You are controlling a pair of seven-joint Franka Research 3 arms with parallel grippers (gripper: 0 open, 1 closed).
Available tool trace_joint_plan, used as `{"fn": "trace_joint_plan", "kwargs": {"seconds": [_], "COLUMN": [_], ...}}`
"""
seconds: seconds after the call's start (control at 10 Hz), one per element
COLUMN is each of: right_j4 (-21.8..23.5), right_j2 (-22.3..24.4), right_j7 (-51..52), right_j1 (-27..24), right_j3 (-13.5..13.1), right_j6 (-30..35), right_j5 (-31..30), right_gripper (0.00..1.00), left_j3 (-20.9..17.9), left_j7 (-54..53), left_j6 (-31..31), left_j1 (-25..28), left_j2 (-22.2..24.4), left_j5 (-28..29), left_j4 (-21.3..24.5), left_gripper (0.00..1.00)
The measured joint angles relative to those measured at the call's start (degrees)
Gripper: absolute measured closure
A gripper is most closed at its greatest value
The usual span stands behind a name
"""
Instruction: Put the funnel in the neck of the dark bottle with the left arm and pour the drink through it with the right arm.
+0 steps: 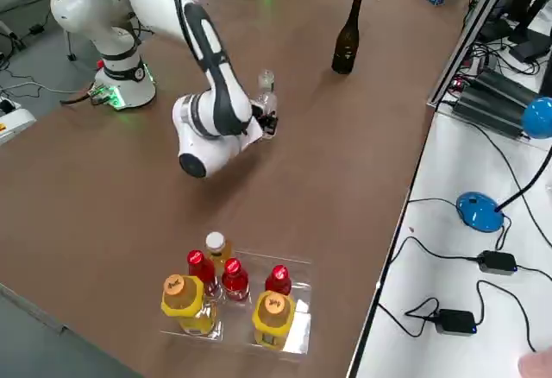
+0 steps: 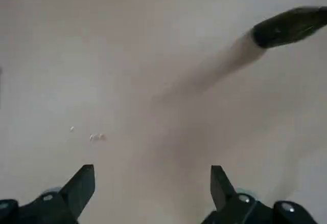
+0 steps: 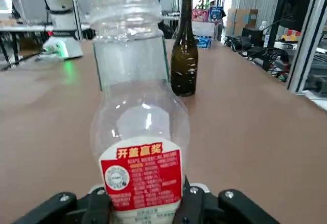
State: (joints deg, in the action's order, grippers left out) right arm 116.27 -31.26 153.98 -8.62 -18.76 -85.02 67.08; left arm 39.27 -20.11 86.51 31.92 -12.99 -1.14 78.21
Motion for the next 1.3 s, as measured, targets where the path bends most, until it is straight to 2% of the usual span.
{"fn": "trace_joint_plan", "kwargs": {"seconds": [0.3,0.4,0.5,0.6,0.7,0.8,0.9,1.0,1.1,1.3], "right_j4": [2.14,2.2,2.5,3.05,3.52,3.68,3.69,3.73,3.8,3.96], "right_j2": [-5.37,-6.71,-7.39,-7.58,-7.69,-7.79,-7.91,-8.14,-8.43,-9.12], "right_j7": [1.64,1.71,1.7,1.69,1.69,1.69,1.69,1.69,1.69,1.69], "right_j1": [0.02,0.03,0.03,0.03,0.03,0.04,0.04,0.04,0.04,0.04], "right_j3": [-0.47,-0.46,-0.46,-0.46,-0.46,-0.46,-0.47,-0.48,-0.48,-0.48], "right_j6": [3.56,3.81,4.0,4.09,4.11,4.11,4.11,4.11,4.11,4.11], "right_j5": [2.89,3.52,3.84,4.04,4.33,4.8,4.91,4.95,5.04,5.5], "right_gripper": [0.6,0.6,0.6,0.6,0.6,0.6,0.6,0.6,0.6,0.59], "left_j3": [-1.13,-3.64,-9.1,-17.73,-26.33,-32.33,-35.05,-35.8,-36.06,-36.43], "left_j7": [5.29,7.02,9.08,11.79,14.44,16.79,18.31,18.97,19.04,18.9], "left_j6": [-1.12,-1.35,-1.38,-1.2,-0.13,2.42,5.12,6.75,7.17,7.66], "left_j1": [1.63,1.19,-2.82,-10.59,-18.93,-25.19,-28.34,-29.13,-29.0,-28.88], "left_j2": [4.3,5.54,6.4,7.62,9.52,12.47,15.82,18.47,19.88,19.81], "left_j5": [0.98,0.97,0.83,0.21,-0.68,-1.1,-1.18,-1.18,-1.18,-1.18], "left_j4": [0.14,0.28,0.72,2.07,4.51,8.62,13.37,17.13,19.05,19.71], "left_gripper": [0.0,0.0,0.01,0.01,0.02,0.02,0.02,0.01,0.0,0.0]}}
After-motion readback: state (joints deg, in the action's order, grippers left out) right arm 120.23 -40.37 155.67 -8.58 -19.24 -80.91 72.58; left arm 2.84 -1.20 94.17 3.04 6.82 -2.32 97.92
